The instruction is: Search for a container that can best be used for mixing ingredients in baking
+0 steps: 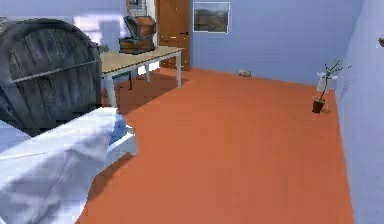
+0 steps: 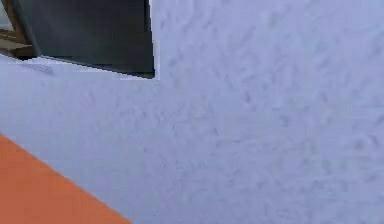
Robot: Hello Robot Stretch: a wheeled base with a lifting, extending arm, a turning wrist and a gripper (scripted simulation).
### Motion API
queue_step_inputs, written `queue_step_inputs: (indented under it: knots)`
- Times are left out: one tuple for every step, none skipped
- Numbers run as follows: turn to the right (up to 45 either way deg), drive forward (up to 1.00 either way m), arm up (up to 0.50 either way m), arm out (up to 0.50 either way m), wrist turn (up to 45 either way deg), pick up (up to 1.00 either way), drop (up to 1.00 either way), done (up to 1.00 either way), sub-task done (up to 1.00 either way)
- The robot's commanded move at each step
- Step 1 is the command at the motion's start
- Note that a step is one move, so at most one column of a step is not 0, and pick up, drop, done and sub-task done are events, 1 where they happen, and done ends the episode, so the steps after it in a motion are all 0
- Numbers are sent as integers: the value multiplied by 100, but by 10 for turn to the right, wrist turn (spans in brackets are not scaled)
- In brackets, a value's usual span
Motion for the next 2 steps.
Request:
queue_step_inputs:
  knots:
    - [-270,0,0,0,0,0,0,0,0]
    - [0,25,0,0,0,0,0,0,0]
